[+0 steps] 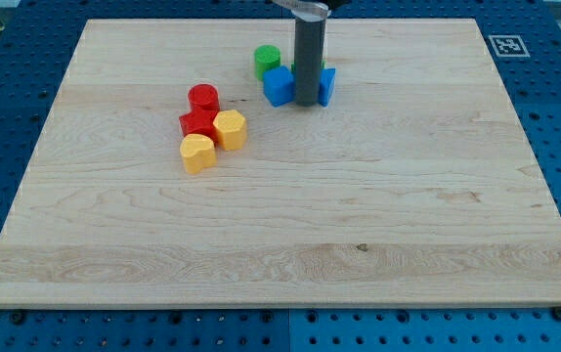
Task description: Push the group of blocks a bit up
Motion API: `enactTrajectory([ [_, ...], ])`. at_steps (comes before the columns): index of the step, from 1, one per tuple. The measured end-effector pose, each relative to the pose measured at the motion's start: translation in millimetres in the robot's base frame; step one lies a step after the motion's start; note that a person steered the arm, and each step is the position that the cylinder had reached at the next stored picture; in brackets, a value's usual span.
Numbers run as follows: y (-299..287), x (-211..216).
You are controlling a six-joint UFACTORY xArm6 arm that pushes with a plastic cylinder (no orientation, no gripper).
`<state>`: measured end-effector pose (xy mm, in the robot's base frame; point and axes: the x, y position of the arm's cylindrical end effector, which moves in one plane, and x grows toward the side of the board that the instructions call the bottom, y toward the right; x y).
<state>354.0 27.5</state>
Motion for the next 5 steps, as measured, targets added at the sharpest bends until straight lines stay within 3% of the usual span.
enactTrajectory([
  [1,0,-5],
  [2,-5,33],
  [4,-57,-10],
  [5,-50,-33],
])
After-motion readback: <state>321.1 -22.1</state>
